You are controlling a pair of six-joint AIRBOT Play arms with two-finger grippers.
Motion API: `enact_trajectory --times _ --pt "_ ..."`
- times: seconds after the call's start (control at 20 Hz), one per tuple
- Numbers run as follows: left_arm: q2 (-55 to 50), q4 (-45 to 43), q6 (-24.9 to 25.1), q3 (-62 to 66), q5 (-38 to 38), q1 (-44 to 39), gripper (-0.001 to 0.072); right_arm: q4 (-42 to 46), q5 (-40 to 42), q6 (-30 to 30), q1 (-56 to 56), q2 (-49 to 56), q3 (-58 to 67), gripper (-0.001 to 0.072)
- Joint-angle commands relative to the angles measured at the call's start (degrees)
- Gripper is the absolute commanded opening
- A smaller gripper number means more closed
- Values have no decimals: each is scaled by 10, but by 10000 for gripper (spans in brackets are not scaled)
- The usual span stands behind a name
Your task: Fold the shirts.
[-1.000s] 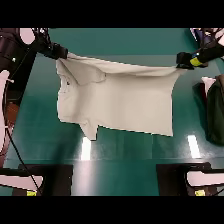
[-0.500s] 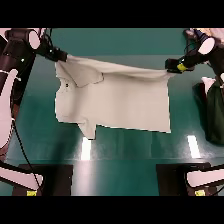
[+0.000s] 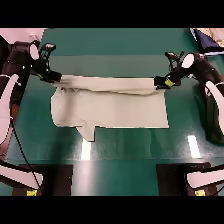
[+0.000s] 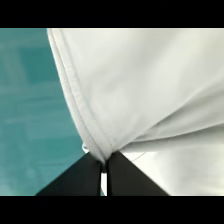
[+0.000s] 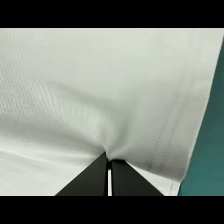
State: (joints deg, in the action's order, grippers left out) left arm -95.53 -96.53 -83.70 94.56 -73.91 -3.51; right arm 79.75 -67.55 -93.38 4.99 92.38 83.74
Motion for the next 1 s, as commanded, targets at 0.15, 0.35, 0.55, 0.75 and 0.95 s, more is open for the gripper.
enact_trajectory --times 0.15,0.35,0.55,0.75,0.95 --pt "2 2 -24 -15 -43 9 457 -22 -38 0 2 0 16 388" --pt "30 17 -34 -27 -102 27 456 -21 -87 1 2 -24 49 387" --pt "158 99 -47 -193 -45 26 456 -21 -69 0 2 -91 17 387" --pt "318 145 -66 -434 36 26 456 -21 -24 0 2 -155 -52 387" --pt "412 144 -88 -565 63 26 456 -23 -11 0 2 -186 -92 387"
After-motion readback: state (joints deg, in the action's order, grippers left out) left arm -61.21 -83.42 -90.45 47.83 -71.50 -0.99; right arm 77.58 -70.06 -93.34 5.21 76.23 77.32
